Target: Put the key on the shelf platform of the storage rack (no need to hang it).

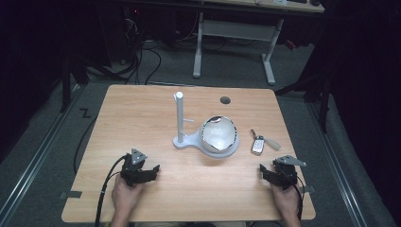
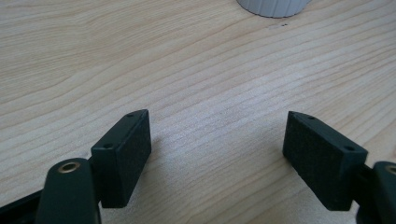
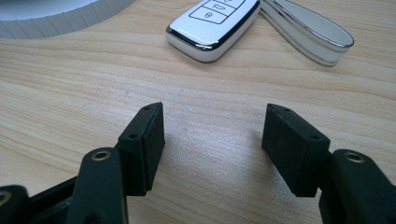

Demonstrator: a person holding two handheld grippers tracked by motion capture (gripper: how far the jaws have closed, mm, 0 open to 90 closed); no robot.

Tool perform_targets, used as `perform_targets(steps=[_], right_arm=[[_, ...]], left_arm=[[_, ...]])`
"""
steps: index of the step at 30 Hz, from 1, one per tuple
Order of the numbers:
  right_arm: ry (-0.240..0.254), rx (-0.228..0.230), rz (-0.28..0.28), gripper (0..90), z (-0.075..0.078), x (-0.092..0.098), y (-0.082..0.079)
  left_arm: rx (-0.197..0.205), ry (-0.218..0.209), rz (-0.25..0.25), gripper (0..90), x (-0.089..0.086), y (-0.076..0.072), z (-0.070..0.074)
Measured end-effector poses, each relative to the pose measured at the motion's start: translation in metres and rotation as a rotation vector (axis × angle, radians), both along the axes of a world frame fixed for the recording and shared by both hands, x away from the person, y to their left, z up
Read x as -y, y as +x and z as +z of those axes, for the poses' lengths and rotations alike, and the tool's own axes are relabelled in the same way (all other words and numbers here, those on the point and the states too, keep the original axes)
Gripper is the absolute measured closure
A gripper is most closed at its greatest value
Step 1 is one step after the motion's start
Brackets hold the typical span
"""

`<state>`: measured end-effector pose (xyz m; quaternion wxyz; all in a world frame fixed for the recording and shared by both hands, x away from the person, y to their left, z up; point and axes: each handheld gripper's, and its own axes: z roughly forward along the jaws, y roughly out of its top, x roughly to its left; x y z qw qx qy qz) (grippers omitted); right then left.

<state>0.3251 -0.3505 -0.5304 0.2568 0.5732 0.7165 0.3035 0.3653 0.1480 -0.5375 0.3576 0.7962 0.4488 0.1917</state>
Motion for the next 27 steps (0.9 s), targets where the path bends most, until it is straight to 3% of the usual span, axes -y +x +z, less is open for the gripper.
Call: perform_targets(steps=[27], right_arm=[[-0.002, -0.003, 0.013, 36.6, 0.0, -0.001, -0.0011]], left_arm=[[-0.001, -0.001, -0.001, 24.2, -0.0003, 0.0002, 0.0001]])
